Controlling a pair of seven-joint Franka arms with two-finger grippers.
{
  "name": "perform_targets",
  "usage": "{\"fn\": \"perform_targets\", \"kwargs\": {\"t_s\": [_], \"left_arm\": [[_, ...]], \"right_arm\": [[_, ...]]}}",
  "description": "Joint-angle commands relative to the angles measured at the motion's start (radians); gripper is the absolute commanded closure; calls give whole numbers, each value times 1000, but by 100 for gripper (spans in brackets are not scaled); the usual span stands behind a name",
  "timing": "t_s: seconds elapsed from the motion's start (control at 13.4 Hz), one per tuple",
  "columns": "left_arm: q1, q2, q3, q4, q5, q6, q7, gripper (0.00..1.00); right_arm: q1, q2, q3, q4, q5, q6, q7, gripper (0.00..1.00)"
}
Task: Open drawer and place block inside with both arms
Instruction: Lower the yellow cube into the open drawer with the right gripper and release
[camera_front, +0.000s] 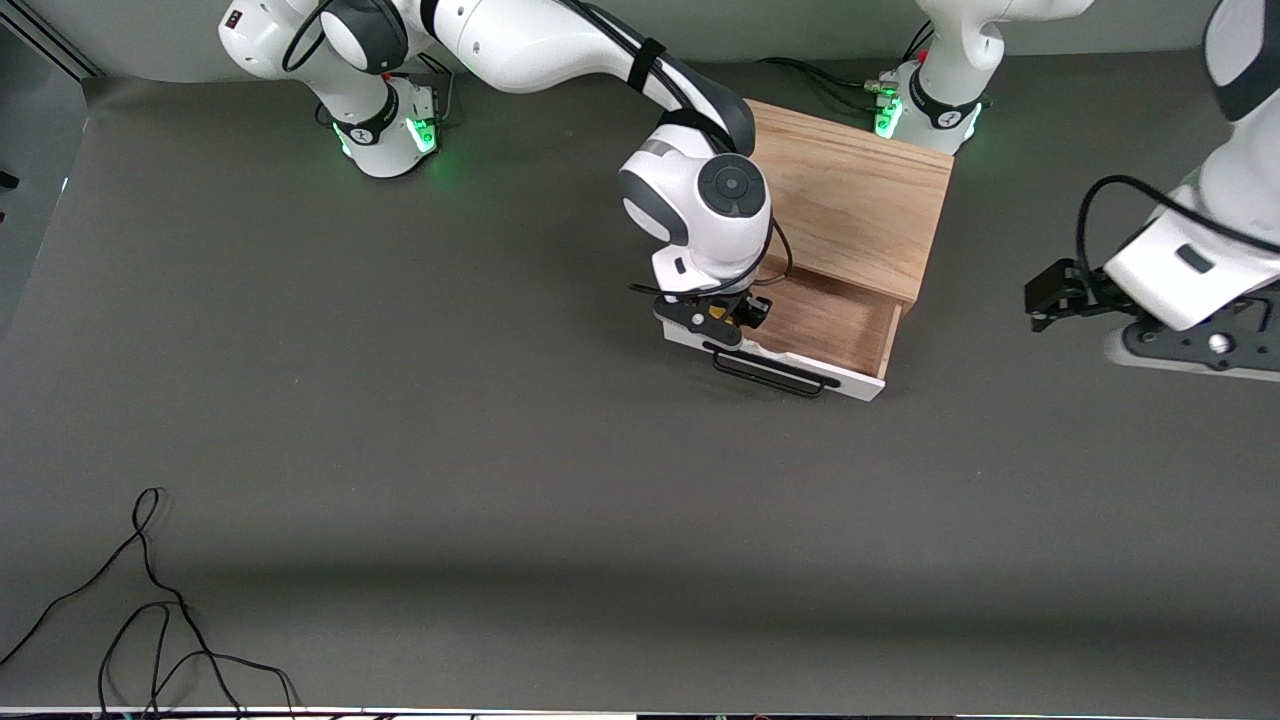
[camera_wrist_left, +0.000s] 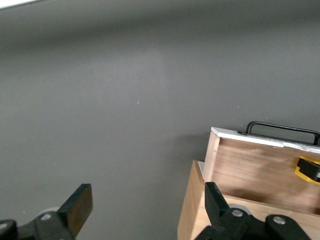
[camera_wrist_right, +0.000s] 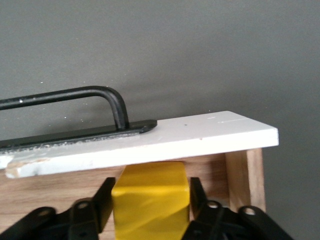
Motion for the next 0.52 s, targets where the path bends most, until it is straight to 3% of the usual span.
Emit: {"fn": "perform_targets", "kwargs": {"t_s": [0.0, 0.3, 0.45], "left_arm": [[25, -128, -14, -181, -9, 87, 35, 0], [47, -117, -14, -193, -45, 94, 39, 0], [50, -103, -16, -186, -45, 91, 39, 0]], "right_arm": [[5, -16, -5, 31, 17, -21, 23, 0], [-9, -115, -7, 41, 20, -163, 20, 0], [-40, -215, -8, 26, 20, -240, 9, 0]]}}
